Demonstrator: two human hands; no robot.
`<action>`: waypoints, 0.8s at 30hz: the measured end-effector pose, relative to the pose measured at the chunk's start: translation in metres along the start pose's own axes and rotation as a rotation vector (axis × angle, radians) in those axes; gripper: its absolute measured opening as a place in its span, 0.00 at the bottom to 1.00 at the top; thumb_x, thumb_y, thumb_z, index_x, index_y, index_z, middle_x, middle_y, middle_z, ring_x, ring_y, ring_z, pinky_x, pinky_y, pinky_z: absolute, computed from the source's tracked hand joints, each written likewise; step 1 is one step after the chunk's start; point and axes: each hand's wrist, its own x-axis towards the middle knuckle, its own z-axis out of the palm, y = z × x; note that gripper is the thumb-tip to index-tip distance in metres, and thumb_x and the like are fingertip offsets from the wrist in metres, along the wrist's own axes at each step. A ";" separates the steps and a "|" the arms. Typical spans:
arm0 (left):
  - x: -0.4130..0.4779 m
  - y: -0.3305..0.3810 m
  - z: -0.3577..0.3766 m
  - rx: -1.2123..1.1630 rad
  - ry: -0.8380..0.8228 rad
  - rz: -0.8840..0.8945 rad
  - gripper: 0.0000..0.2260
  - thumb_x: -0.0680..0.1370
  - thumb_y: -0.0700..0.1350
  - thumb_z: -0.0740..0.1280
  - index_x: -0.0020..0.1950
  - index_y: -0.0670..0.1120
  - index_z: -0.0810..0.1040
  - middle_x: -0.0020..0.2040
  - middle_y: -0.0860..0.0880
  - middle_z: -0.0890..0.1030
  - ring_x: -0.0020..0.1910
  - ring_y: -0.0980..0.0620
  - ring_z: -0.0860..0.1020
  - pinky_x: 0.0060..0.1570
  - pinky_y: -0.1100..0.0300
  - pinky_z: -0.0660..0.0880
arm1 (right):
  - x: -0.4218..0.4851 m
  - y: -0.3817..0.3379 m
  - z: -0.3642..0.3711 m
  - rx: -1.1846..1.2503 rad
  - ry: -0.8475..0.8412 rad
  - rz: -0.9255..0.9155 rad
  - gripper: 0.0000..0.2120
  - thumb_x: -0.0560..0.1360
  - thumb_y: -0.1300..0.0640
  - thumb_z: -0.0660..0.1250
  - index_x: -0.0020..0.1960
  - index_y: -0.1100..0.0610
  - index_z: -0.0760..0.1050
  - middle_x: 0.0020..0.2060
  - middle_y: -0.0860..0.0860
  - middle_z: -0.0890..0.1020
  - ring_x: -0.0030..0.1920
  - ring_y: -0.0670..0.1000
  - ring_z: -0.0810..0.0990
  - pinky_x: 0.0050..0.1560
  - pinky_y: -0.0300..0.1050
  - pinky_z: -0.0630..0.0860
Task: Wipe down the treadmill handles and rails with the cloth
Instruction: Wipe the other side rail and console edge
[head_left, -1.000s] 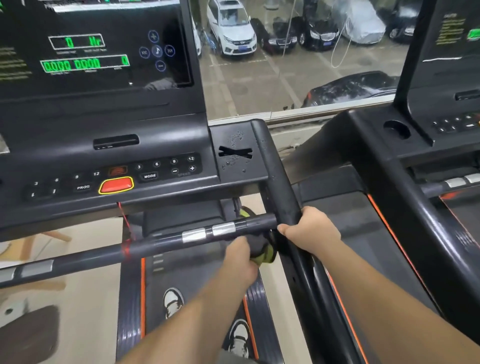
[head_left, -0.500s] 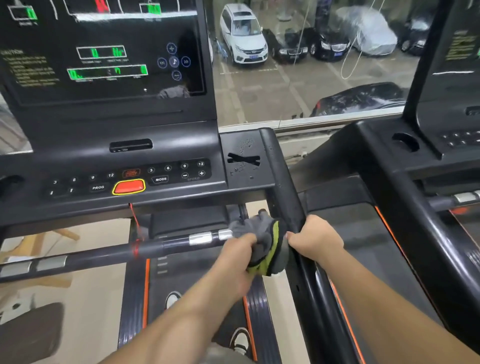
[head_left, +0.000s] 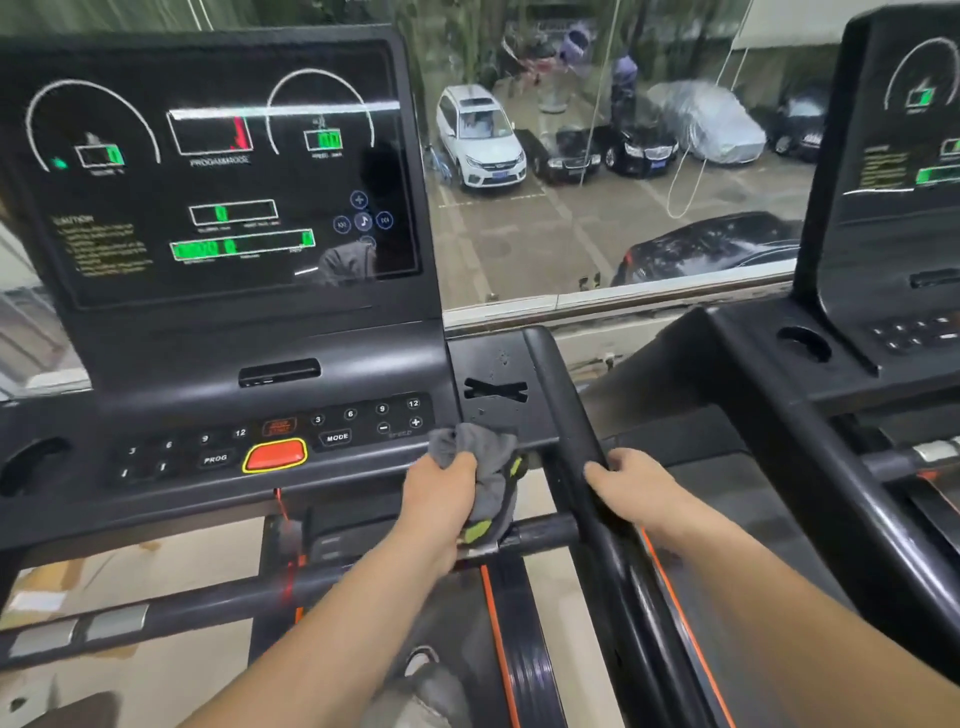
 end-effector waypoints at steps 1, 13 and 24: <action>0.007 0.015 -0.003 0.013 -0.001 0.043 0.06 0.77 0.42 0.63 0.43 0.45 0.78 0.38 0.48 0.84 0.38 0.50 0.82 0.37 0.61 0.80 | 0.012 -0.007 0.003 0.012 0.006 -0.012 0.11 0.79 0.46 0.63 0.48 0.53 0.75 0.43 0.48 0.82 0.44 0.49 0.81 0.42 0.42 0.74; 0.116 0.048 0.024 1.419 -0.263 0.870 0.28 0.76 0.53 0.65 0.76 0.51 0.67 0.78 0.43 0.65 0.78 0.39 0.61 0.76 0.45 0.63 | 0.100 -0.073 0.018 -0.300 0.077 0.108 0.27 0.75 0.46 0.68 0.69 0.56 0.66 0.59 0.55 0.80 0.59 0.60 0.79 0.58 0.57 0.79; 0.208 0.082 0.070 1.470 -0.417 0.809 0.34 0.82 0.56 0.58 0.84 0.57 0.45 0.85 0.48 0.39 0.83 0.43 0.37 0.81 0.44 0.38 | 0.114 -0.073 0.016 -0.352 0.083 0.170 0.26 0.75 0.38 0.71 0.63 0.50 0.64 0.53 0.50 0.80 0.54 0.55 0.80 0.49 0.52 0.79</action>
